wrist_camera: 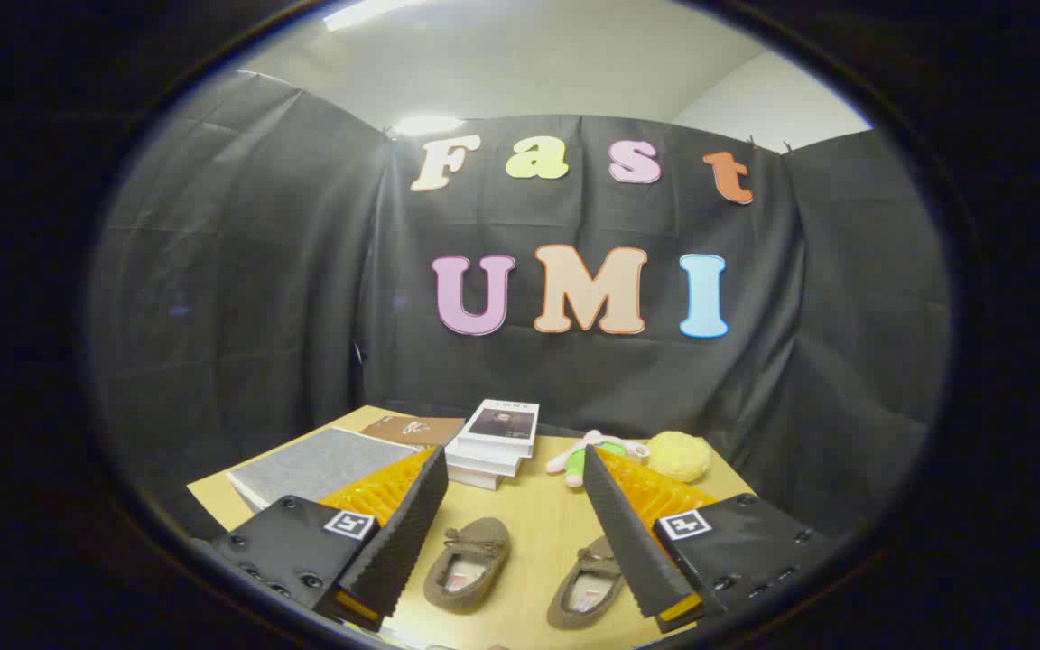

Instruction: Open the storage box then place both shoes into the box .Put the left shoe in first, then the right shoe, with the right side of both shoes facing outward in a uniform manner.

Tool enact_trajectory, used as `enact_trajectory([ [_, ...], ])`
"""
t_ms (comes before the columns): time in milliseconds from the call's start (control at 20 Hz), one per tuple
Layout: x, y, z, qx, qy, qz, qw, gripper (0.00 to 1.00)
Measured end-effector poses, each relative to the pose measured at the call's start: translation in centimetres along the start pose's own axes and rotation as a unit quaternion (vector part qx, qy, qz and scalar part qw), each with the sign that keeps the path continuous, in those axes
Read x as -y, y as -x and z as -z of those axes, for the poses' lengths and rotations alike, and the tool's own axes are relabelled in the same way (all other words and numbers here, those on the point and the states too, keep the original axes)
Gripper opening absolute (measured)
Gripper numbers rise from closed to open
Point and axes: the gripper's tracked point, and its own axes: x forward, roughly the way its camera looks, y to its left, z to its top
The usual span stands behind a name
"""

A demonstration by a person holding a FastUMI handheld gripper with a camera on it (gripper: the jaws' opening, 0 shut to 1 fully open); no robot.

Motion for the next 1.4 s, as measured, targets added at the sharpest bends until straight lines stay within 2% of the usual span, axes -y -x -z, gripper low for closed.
enact_trajectory([
  [300,1.1,0.4,0.0,0.002,-0.015,0.007,1.0,0.98],
  [650,2.1,0.1,-0.8,0.021,-0.064,0.011,0.998,0.98],
  [1000,2.5,-0.4,-0.7,0.041,-0.155,0.002,0.987,0.95],
  [1150,2.2,-0.5,0.4,0.049,-0.221,-0.007,0.974,0.96],
  [1250,2.2,-0.3,0.7,0.058,-0.277,-0.013,0.959,0.97],
  [1400,1.9,-0.2,1.3,0.081,-0.381,-0.019,0.921,0.99],
])
